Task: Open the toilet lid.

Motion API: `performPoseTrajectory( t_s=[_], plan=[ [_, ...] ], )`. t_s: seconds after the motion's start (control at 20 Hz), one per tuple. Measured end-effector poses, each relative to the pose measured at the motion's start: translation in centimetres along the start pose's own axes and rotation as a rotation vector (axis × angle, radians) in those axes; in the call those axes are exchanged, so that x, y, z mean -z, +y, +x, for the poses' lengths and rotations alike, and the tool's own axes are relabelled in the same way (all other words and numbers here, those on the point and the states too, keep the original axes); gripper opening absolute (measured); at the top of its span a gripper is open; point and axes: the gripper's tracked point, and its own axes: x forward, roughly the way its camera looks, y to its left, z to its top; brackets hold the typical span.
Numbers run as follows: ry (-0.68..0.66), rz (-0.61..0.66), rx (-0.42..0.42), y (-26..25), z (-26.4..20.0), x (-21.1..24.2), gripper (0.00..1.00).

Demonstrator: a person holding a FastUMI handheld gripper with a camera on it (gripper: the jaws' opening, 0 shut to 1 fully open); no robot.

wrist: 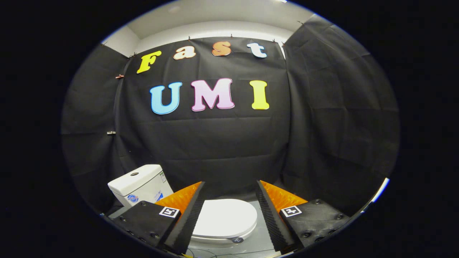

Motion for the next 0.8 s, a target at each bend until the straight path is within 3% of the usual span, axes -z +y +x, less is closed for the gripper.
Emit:
performPoseTrajectory(
  t_s=[0.6,0.8],
  plan=[
    [0.35,0.387,0.093,-5.2,3.7,16.7,0.87],
    [0.486,0.584,0.138,-5.9,4.6,23.6,0.87]
  ],
)
